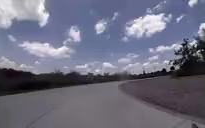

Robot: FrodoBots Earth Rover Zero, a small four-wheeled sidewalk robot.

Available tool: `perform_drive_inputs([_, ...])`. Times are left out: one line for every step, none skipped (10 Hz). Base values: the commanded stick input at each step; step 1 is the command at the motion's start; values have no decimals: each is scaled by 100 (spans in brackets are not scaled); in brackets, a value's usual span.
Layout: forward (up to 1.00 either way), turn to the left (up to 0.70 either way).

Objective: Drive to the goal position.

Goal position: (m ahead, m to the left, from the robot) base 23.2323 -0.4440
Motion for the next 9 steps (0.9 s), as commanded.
perform_drive_inputs([85,0])
perform_drive_inputs([85,0])
perform_drive_inputs([85,0])
perform_drive_inputs([85,0])
perform_drive_inputs([85,0])
perform_drive_inputs([85,0])
perform_drive_inputs([85,0])
perform_drive_inputs([85,0])
perform_drive_inputs([85,0])
